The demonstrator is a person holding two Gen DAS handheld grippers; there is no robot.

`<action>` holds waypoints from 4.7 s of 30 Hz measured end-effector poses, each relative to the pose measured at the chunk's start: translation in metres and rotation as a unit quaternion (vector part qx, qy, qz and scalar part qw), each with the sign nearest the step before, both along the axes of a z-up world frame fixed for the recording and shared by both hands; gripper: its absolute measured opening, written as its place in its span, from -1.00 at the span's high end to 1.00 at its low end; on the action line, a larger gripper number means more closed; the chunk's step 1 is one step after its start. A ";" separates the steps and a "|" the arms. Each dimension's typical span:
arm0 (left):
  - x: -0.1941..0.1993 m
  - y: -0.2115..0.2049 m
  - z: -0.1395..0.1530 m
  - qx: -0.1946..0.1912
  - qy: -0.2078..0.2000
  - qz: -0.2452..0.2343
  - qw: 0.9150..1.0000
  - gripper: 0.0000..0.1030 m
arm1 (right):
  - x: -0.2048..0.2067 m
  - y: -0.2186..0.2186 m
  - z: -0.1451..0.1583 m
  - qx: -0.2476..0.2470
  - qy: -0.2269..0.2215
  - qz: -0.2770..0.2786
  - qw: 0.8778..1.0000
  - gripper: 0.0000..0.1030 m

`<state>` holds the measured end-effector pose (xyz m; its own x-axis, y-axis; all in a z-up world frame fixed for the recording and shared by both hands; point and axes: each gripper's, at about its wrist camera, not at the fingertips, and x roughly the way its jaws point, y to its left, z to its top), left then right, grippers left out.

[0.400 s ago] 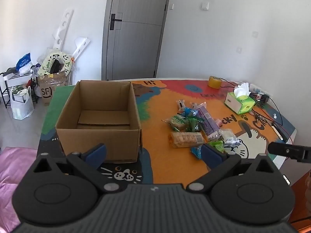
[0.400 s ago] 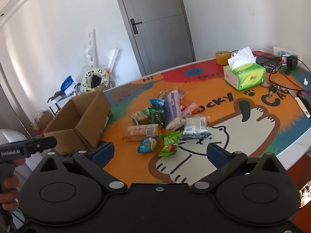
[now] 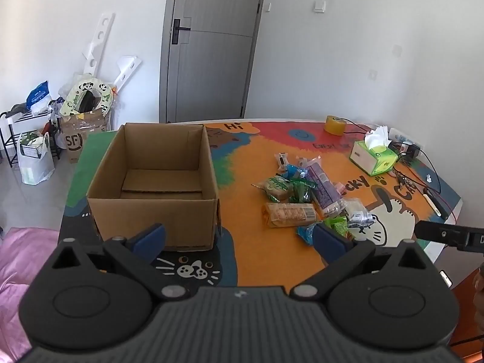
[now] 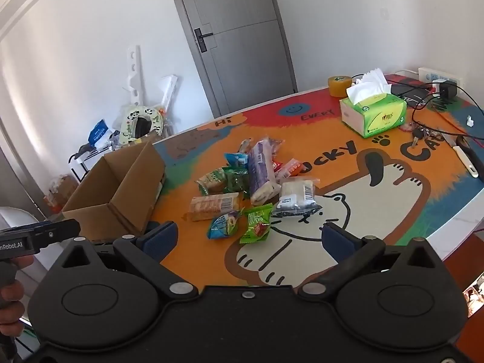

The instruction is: Organize snacks

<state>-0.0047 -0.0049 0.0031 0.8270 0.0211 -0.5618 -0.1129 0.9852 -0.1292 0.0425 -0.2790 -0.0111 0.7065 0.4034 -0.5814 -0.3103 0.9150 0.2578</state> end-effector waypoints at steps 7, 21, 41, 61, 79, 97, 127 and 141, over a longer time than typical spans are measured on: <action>-0.002 0.000 0.003 0.001 -0.002 0.000 1.000 -0.99 | 0.000 0.003 -0.001 0.020 0.033 0.006 0.999 -1.00; 0.001 0.001 0.005 -0.005 0.001 0.000 1.000 -0.99 | -0.001 0.000 0.003 0.014 0.026 0.003 1.000 -1.00; 0.002 0.002 0.003 -0.013 -0.001 0.004 1.000 -0.99 | -0.006 0.002 0.007 0.004 0.015 0.000 1.000 -1.00; 0.002 0.001 0.003 -0.017 0.003 0.002 1.000 -0.99 | -0.004 0.006 0.002 0.000 0.030 0.006 1.000 -1.00; 0.011 0.013 -0.005 -0.022 0.007 0.006 1.000 -0.99 | 0.011 0.003 -0.001 0.000 0.033 -0.001 0.999 -1.00; 0.061 -0.005 -0.027 -0.050 0.010 -0.014 0.999 -0.95 | 0.065 -0.017 -0.034 0.020 0.046 0.004 0.999 -1.00; 0.154 -0.055 -0.101 -0.076 0.076 -0.140 0.984 -0.14 | 0.113 0.034 -0.096 -0.022 0.109 0.075 0.991 0.09; 0.154 -0.068 -0.105 -0.063 0.076 -0.148 0.984 -0.15 | 0.102 0.013 -0.096 -0.023 0.105 0.051 0.993 0.41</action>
<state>0.1493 -0.0732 -0.1020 0.6926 -0.2866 -0.6620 0.1499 0.9548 -0.2565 0.1440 -0.2656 -0.1073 0.5245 0.4365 -0.7310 -0.3452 0.8939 0.2861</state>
